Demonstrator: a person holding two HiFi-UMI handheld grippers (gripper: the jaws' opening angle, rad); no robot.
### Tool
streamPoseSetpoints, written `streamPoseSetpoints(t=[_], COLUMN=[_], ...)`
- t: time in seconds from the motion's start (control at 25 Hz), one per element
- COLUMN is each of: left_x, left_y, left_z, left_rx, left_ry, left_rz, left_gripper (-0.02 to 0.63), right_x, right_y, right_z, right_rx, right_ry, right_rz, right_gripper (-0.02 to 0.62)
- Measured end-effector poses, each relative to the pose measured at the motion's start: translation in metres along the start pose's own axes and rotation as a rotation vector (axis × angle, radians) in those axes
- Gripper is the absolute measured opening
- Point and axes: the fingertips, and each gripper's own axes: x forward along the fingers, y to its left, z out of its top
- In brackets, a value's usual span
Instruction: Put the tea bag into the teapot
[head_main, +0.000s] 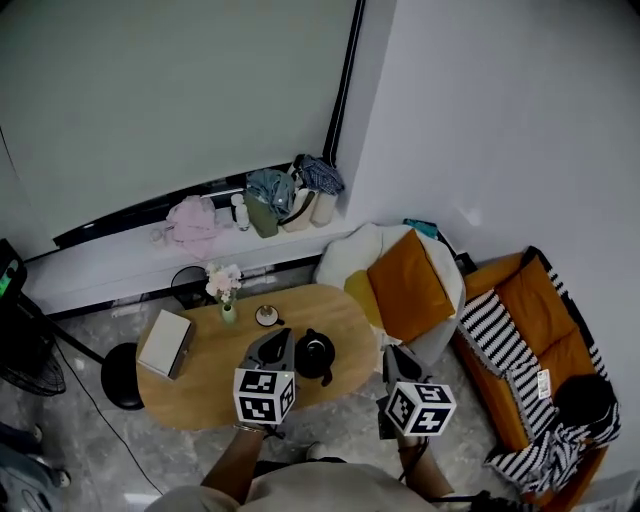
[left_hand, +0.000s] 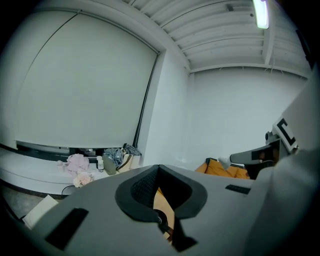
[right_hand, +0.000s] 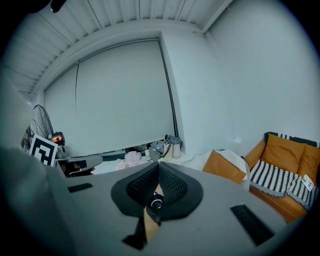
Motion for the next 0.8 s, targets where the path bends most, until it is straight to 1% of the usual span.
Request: streamPoseSetpoints(t=[0.16,0.24,0.44,0.56,0.8], left_x=[0.013,0.017,0.031,0.037,0.040], left_y=[0.013,0.019,0.034,0.046,0.048], left_z=[0.001,0.001,0.006,0.005,-0.025], left_rx=[-0.004,0.005,0.043,0.029,0.010], left_ry=[0.012,0.020,0.039,0.047,0.116], left_rz=[0.061,0.073,0.053,0.052,0.049], left_gripper=[0.005,0.005,0.005,0.005,0.005], right_x=[0.029,0.042,0.061,0.068,0.078], right_y=[-0.005,0.000,0.010,0.013,0.013], right_z=[0.005,0.005,0.003,-0.002,-0.017], right_rx=[0.020,0.035,0.042,0.036,0.069], right_ry=[0.022,0.028,0.047,0.069,0.109], right_rz=[0.037,0.052,0.042,0.034,0.036], right_gripper=[0.034,0.034,0.034,0.034,0.034])
